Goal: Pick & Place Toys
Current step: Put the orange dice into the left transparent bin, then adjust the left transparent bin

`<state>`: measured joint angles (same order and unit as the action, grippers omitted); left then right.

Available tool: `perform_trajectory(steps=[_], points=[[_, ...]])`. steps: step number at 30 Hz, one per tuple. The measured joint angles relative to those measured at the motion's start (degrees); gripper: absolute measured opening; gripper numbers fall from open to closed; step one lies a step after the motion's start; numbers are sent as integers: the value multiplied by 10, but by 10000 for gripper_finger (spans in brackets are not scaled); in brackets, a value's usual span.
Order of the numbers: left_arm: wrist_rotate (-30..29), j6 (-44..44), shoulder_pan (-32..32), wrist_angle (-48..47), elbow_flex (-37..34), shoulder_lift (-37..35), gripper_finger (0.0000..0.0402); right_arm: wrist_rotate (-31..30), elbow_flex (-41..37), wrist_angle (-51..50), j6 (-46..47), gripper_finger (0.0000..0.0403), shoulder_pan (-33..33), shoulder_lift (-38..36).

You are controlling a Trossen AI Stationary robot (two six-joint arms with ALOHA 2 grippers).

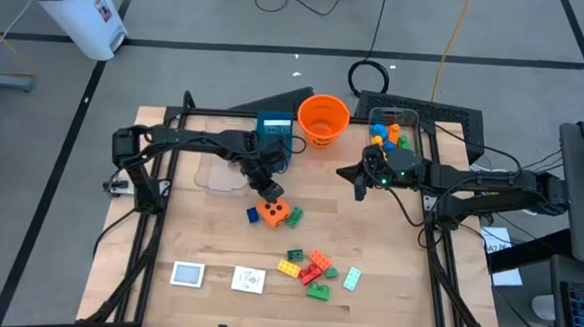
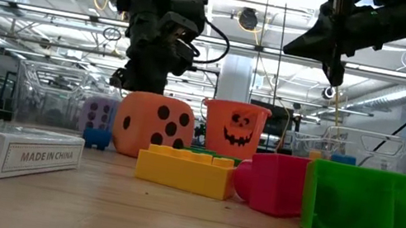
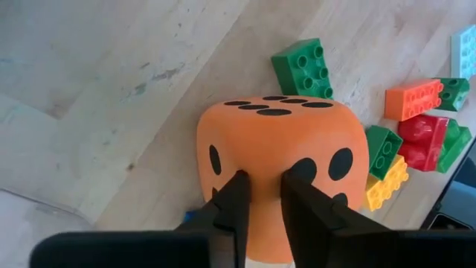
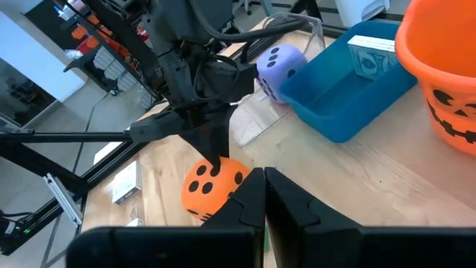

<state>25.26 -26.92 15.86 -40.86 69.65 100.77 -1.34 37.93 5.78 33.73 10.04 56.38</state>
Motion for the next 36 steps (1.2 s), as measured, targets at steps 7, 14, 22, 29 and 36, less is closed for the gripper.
perform_trajectory(steps=[7,14,22,29,36], points=[[0,5,0,-2,0,-3,37,0,0,0,-1,1,0,0],[-13,24,2,-31,0,-29,5,0,0,0,-2,1,0,0],[-19,23,16,-68,0,-84,4,0,0,1,-3,0,0,0],[-63,6,-22,-200,0,-175,20,1,0,0,-4,0,0,0],[-182,-95,-90,-293,0,-219,4,0,0,0,-16,0,0,0]])
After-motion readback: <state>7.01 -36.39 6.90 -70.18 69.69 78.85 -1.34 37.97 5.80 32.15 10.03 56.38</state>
